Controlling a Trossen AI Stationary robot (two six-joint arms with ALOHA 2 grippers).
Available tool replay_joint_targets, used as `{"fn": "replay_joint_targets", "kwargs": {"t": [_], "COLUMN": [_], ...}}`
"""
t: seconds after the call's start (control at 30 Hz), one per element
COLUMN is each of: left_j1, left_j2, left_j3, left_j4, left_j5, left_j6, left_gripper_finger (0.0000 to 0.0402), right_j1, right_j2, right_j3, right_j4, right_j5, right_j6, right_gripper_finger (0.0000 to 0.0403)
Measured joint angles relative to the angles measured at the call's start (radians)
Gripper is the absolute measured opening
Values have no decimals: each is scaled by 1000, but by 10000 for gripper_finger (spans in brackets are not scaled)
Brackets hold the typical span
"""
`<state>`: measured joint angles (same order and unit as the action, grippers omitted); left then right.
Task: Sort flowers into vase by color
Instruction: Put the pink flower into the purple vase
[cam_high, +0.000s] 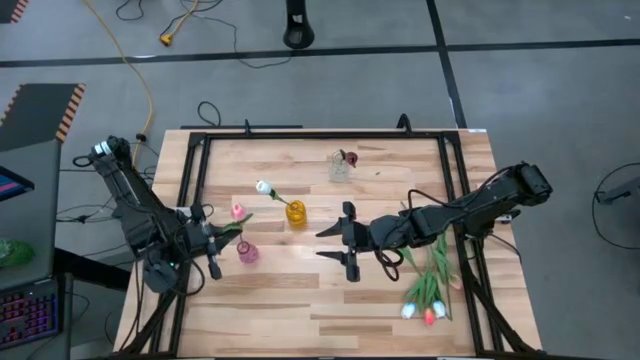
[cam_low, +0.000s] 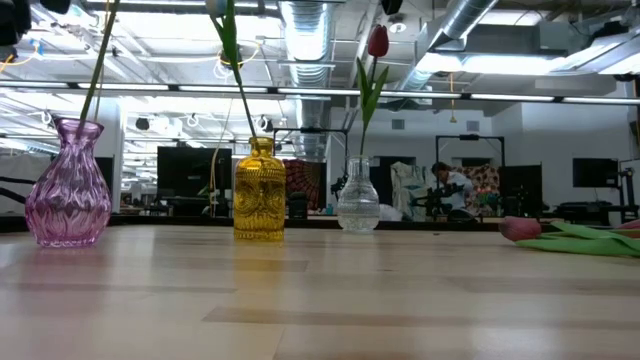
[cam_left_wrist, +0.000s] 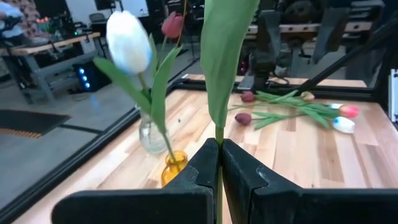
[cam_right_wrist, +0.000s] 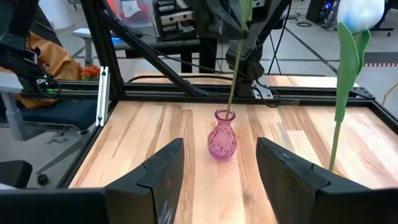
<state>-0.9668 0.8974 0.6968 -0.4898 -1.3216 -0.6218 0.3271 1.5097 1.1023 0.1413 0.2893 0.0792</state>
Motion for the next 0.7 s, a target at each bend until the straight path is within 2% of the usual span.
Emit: {"fn": "replay_joint_targets", "kwargs": {"t": [0.37, 0.7], "left_j1": [0, 0], "left_j2": [54, 54], "left_j3": [-72, -151], "left_j4": [-35, -35], "left_j5": [-55, -42], "left_j6": [-175, -325], "left_gripper_finger": [0, 0], "right_j1": [0, 0], "right_j2": [0, 0], "right_j3": [0, 0], "right_j4": [0, 1], "right_j5": [0, 0], "right_j6": [0, 0], "right_gripper_finger": [226, 226]}}
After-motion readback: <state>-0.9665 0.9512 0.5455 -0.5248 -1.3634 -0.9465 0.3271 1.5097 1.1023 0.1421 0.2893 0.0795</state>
